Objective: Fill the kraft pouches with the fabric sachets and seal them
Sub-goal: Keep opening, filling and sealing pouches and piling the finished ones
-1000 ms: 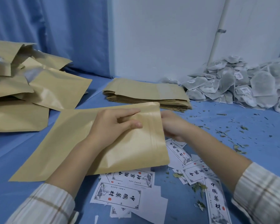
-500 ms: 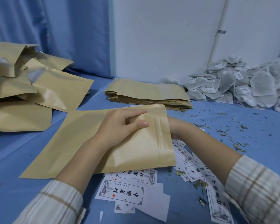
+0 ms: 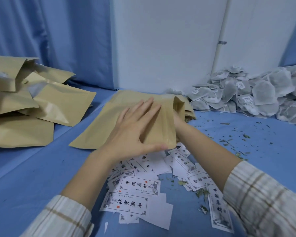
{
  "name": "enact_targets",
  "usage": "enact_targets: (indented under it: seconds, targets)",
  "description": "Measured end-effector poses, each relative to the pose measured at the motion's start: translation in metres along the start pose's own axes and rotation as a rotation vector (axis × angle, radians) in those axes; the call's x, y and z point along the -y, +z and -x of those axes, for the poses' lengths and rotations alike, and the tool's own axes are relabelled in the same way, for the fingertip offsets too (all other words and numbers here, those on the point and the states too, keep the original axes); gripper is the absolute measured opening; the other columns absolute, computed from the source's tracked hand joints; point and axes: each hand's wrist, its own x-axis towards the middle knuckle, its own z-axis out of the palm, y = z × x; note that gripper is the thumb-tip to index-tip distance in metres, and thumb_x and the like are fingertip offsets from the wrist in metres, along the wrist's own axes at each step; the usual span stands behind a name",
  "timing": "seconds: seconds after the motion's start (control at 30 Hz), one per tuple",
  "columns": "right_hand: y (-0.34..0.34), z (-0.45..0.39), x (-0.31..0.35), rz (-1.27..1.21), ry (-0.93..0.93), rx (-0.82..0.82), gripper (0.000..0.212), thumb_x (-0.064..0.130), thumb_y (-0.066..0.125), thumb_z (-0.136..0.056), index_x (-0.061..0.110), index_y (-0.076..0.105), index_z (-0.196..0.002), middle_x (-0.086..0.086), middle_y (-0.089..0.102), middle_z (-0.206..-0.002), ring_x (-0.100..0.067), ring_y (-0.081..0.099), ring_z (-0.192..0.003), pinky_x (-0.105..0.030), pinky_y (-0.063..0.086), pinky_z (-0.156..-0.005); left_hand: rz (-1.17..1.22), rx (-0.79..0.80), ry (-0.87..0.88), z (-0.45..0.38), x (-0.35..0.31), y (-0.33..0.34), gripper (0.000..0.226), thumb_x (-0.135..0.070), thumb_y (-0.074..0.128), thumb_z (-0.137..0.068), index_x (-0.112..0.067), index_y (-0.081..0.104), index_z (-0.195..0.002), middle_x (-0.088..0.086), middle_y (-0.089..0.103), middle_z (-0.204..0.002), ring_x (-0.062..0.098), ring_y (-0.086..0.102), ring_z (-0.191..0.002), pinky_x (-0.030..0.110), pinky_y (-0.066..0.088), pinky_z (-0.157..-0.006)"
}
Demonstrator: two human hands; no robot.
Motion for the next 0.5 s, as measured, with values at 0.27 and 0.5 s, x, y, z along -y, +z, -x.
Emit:
enact_targets:
  seconds: [0.27,0.5]
  targets:
    - [-0.011,0.024,0.032,-0.143,-0.074,0.025,0.026,0.02,0.043,-0.089,0.006,0.065,-0.094,-0.007,0.071,-0.08,-0.021,0.069,-0.07,-0.033,0.056,-0.059,0.148,-0.192,0.082,-0.008,-0.027,0.006,0.086,-0.015,0.071,-0.082,-0.025,0.019,-0.15,-0.005,0.024,-0.156,0.008,0.025,-0.141,0.038,0.032,-0.111]
    - [-0.022,0.063,0.087,0.865,-0.404,-0.092,0.04,0.024,0.05,-0.087,0.017,0.037,-0.05,0.002,0.04,-0.05,-0.014,0.037,-0.052,-0.029,0.025,-0.051,0.301,-0.377,0.059,-0.021,-0.039,-0.036,0.054,0.002,0.044,-0.09,-0.02,0.044,-0.139,-0.017,0.049,-0.133,-0.013,0.04,-0.119,0.002,0.028,-0.097]
